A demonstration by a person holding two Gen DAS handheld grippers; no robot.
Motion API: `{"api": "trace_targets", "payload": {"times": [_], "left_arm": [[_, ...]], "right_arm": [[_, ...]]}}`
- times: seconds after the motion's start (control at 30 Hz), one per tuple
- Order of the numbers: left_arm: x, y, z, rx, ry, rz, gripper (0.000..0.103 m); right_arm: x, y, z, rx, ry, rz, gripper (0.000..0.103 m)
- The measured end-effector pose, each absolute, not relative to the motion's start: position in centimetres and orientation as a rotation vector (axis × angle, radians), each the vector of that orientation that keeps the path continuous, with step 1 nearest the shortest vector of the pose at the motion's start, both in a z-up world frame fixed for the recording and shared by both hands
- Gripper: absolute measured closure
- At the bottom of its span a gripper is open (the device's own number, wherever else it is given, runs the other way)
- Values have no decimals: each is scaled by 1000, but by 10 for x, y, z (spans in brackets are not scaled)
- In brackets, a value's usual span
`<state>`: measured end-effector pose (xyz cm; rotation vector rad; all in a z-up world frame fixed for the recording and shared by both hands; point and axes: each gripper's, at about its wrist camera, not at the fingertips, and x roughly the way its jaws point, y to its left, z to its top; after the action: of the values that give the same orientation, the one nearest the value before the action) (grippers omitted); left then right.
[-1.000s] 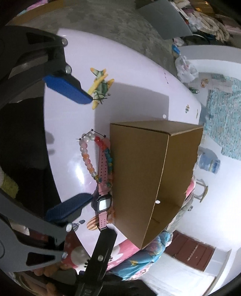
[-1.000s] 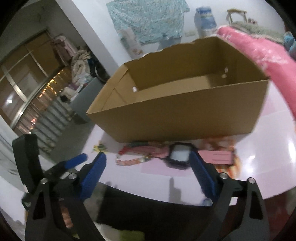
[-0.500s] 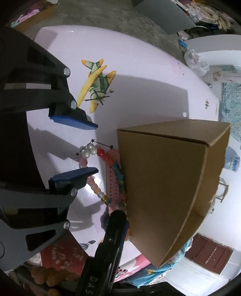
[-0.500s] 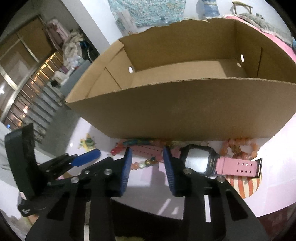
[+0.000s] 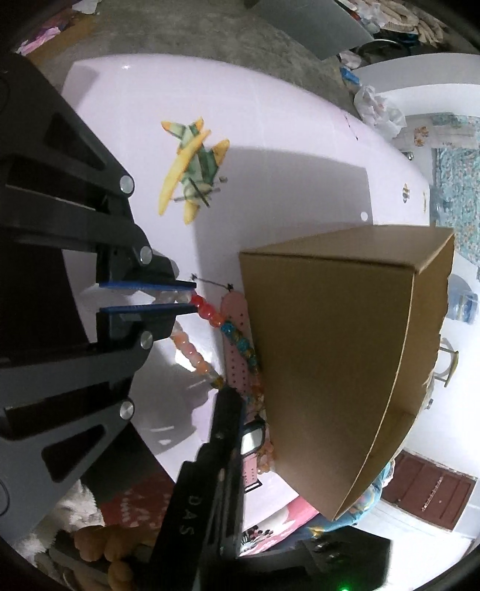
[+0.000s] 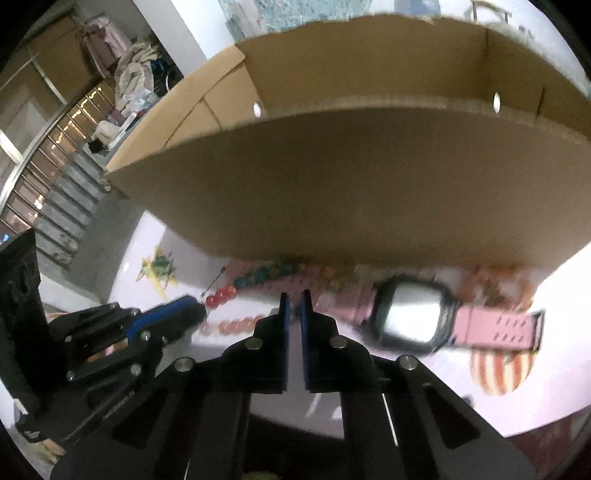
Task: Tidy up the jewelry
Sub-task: 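Lower the left gripper onto the multicolored bead bracelet and close it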
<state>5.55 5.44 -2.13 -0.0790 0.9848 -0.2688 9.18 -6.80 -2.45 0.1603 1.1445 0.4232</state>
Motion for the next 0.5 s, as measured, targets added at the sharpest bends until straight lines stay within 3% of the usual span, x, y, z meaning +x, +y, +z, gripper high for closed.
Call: {"api": "trace_targets", "payload": {"times": [0.27, 0.4, 0.5], "left_arm": [[57, 70, -23, -103, 998, -246, 95], [60, 69, -23, -112, 1007, -239, 93], [60, 73, -24, -115, 1016, -222, 83]], "right_arm": [[95, -74, -17, 180, 1099, 409, 95], [101, -69, -15, 138, 1096, 403, 78], [103, -61, -21, 95, 1098, 409, 78]]}}
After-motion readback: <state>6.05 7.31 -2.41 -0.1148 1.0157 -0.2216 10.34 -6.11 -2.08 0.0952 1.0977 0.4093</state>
